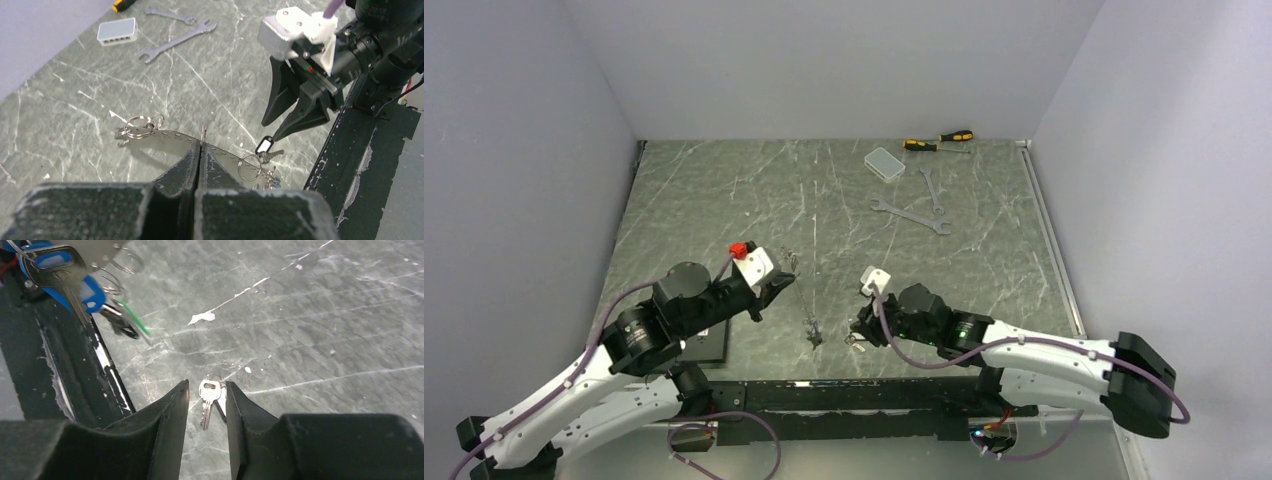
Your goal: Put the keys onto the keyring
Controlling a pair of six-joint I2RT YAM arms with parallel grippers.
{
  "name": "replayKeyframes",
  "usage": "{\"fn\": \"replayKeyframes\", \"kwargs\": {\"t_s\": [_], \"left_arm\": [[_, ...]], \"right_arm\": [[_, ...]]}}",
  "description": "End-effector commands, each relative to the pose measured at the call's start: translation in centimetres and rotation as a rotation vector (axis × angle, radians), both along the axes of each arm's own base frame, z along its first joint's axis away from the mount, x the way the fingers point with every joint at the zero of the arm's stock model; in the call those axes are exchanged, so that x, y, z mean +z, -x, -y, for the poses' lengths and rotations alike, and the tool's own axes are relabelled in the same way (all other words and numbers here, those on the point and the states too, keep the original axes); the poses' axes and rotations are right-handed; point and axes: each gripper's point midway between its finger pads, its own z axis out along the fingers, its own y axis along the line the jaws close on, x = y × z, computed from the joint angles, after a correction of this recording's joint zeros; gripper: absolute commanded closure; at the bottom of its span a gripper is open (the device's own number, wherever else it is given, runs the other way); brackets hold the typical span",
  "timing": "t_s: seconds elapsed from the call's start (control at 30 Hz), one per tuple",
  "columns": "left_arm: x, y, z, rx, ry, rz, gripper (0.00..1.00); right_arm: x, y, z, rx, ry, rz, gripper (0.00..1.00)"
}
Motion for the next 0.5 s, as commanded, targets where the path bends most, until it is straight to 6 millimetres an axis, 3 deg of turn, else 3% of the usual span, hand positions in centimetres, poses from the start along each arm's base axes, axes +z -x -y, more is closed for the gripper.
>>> {"fn": "replayKeyframes", "kwargs": {"t_s": [0.0, 0.47], "left_arm": [[2.2, -1.0, -0.5, 0.075, 0.053, -0.007, 1.00], [2.7, -2.5, -2.7, 0.207, 0.075, 0.023, 1.00]], "right_arm": [[1.4, -0.8, -2.7, 0.061, -0.052, 0.148, 0.65], [-5.3, 0.2, -3.6, 0.147, 0.120, 0.103, 0.68]]}}
